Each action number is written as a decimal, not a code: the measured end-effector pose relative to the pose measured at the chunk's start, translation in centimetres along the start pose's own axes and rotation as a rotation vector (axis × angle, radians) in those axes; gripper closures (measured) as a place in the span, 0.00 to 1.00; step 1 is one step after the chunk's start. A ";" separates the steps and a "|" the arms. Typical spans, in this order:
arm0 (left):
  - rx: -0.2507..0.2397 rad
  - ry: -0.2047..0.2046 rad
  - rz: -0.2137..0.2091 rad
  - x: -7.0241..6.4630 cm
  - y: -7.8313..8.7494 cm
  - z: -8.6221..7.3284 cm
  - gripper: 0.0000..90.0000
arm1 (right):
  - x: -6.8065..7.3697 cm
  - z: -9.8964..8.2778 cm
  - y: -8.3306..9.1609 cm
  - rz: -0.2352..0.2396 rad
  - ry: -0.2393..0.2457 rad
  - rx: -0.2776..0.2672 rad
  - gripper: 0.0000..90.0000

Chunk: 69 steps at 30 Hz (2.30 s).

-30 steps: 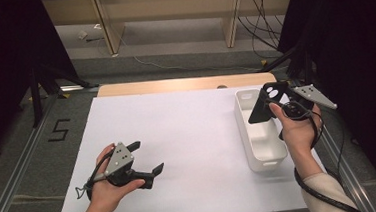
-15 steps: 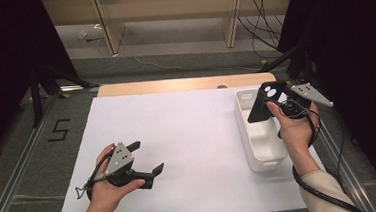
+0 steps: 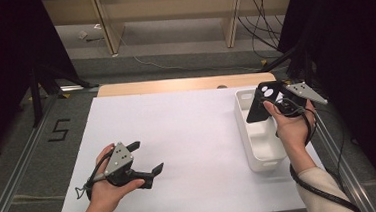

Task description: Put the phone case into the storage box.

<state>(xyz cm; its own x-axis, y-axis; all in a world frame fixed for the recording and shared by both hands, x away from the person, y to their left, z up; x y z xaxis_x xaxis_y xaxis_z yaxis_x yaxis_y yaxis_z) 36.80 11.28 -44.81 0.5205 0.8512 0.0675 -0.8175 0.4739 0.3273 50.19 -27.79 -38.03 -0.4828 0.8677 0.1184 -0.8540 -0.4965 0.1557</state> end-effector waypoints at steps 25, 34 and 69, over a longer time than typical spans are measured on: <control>0.000 -0.004 -0.001 0.0 0.0 0.0 0.00 | -0.3 -0.6 -1.2 -0.004 0.005 0.036 0.17; 0.000 -0.003 -0.001 0.0 0.0 0.0 0.00 | -0.5 -0.8 -1.7 -0.008 0.005 0.051 0.17; 0.002 -0.001 -0.004 0.0 -0.1 0.0 0.00 | -0.9 -0.9 -3.4 -0.014 0.023 0.097 0.17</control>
<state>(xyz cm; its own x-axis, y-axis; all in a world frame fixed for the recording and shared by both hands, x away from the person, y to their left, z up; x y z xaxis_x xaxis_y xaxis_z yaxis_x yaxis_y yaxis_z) 36.86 11.23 -44.82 0.5241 0.8490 0.0670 -0.8149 0.4770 0.3292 53.34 -26.88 -39.56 -0.4760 0.8745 0.0931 -0.8387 -0.4833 0.2511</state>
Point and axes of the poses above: each handheld gripper's, and its own axes: y roughly backward along the jaws, z roughly out of its top, x roughly to its left, the point moved 7 cm from there along -y, roughly forward along the jaws, and after that the axes turned 14 degrees about z, right-handed, at the moved point
